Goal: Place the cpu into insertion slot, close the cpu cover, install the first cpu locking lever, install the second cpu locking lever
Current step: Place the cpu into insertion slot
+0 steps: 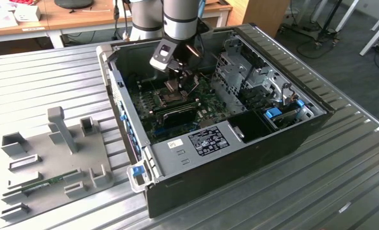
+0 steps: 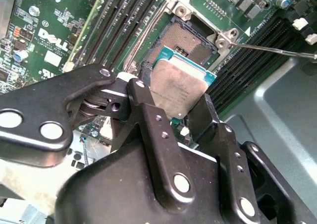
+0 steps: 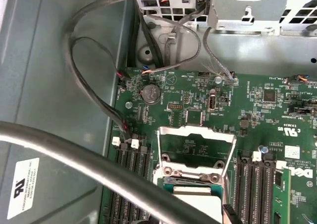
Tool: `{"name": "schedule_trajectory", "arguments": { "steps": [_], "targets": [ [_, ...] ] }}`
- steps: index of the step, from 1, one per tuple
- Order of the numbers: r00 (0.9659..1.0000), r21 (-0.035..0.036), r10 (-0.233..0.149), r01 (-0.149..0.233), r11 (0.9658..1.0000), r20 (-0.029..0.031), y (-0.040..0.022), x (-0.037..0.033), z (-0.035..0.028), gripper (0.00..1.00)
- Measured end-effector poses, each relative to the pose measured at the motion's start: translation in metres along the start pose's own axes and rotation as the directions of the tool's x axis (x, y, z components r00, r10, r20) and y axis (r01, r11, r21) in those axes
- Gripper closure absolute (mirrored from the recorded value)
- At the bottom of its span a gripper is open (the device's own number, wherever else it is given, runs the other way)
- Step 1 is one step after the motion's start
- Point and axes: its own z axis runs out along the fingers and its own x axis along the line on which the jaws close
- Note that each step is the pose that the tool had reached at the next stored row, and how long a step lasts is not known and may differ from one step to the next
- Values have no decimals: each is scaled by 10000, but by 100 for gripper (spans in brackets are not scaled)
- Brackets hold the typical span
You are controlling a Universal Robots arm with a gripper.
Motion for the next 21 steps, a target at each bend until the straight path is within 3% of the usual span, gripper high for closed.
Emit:
{"name": "schedule_trajectory", "arguments": {
  "steps": [4,9,10,11,12,17,21],
  "targets": [
    [9994,-20,339,-339,9994,19,0,4,3,46],
    [9994,-18,356,-356,9994,23,0,4,3,46],
    [9994,37,360,-360,9993,18,1,5,5,46],
    [9993,145,366,-366,9992,13,1,5,6,46],
    [9993,169,367,-367,9992,15,0,4,4,46],
    [9992,178,400,-400,9990,15,1,4,5,46],
    [9970,156,779,-779,9968,38,1,4,8,46]
  ]
}}
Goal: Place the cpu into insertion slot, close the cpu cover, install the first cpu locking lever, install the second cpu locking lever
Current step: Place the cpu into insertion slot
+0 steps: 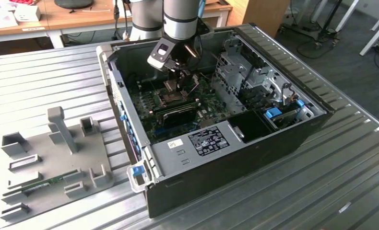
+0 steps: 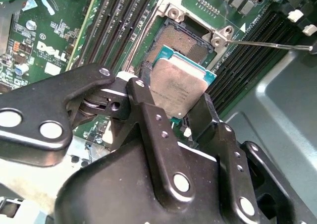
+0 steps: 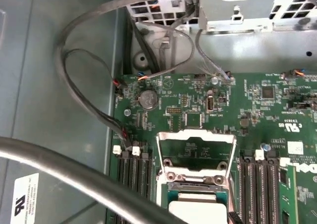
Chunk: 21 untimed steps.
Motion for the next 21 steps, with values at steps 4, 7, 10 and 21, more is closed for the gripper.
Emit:
{"name": "schedule_trajectory", "arguments": {
  "steps": [4,7,10,21],
  "targets": [
    [10000,25,9,-9,10000,0,-2,-1,27,46],
    [10000,72,11,-11,10000,0,-2,-3,50,46],
    [10000,83,12,-12,10000,0,-4,-4,78,46],
    [10000,81,11,-11,10000,-15,-5,-5,113,46]
  ]
}}
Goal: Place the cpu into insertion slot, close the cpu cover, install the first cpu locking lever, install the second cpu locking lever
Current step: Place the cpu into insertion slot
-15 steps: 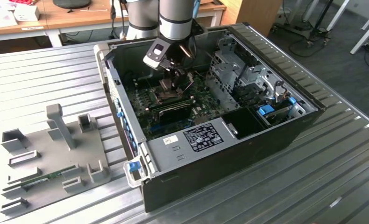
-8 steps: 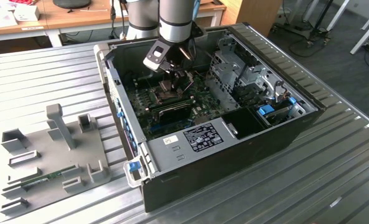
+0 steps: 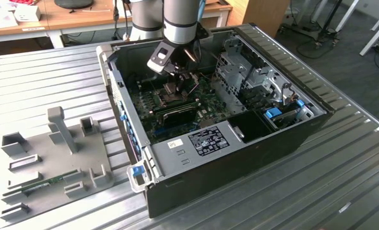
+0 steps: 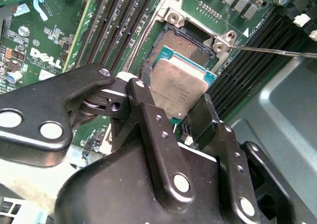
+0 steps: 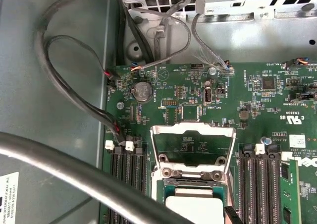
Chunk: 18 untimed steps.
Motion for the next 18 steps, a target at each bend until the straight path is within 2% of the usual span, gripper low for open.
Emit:
{"name": "schedule_trajectory", "arguments": {
  "steps": [18],
  "targets": [
    [10000,1,0,0,10000,1,-1,-2,22,46]
  ]
}}
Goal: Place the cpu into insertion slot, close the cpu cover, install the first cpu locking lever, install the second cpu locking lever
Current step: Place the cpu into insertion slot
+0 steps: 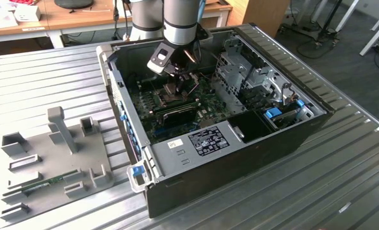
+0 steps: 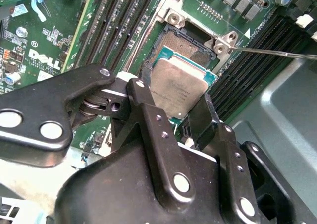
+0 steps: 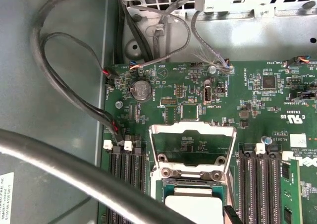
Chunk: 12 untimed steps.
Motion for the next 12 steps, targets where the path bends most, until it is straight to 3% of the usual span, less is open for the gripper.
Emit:
{"name": "schedule_trajectory", "arguments": {
  "steps": [12],
  "targets": [
    [10000,1,0,0,10000,2,0,0,3,46]
  ]
}}
